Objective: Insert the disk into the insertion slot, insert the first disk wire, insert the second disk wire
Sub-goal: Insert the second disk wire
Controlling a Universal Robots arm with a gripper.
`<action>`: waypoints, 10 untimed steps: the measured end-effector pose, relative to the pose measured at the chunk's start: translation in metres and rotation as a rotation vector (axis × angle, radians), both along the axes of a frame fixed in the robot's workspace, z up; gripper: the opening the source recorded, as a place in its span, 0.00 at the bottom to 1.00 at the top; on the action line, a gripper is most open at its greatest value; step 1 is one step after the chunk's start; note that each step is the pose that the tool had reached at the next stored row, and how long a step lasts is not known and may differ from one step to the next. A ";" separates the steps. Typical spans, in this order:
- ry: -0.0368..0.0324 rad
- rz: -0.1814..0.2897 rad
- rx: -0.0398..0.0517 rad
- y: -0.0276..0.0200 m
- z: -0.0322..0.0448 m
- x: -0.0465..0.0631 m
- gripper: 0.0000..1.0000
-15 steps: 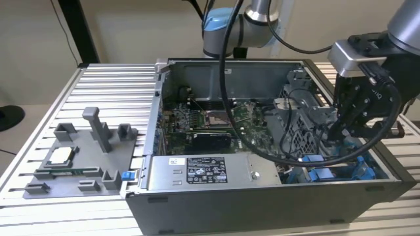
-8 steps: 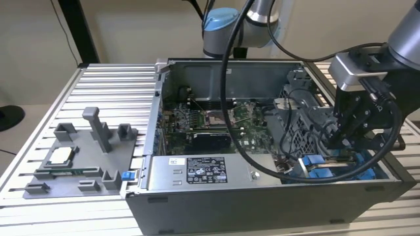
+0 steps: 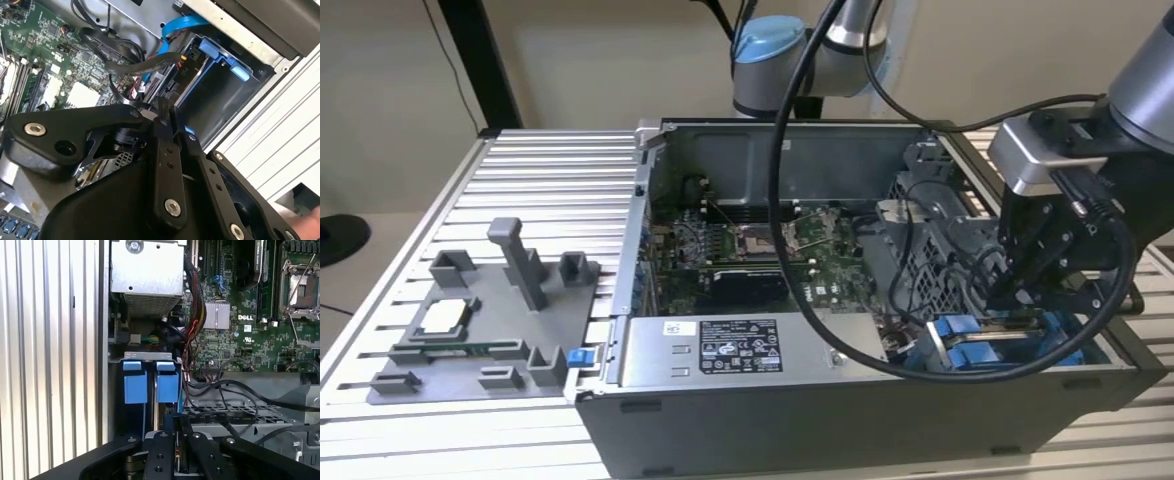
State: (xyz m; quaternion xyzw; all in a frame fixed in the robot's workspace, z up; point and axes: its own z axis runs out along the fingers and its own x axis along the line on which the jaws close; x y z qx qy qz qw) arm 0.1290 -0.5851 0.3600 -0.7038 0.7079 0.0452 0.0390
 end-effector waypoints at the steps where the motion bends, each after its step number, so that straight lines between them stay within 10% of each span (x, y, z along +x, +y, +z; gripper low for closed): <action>1: 0.0000 0.000 -0.0002 0.0000 -0.0001 0.000 0.00; 6: -0.0016 0.000 0.0001 -0.0014 -0.0052 0.001 0.00; 10: -0.0223 0.001 -0.0002 -0.0015 -0.0075 0.001 0.00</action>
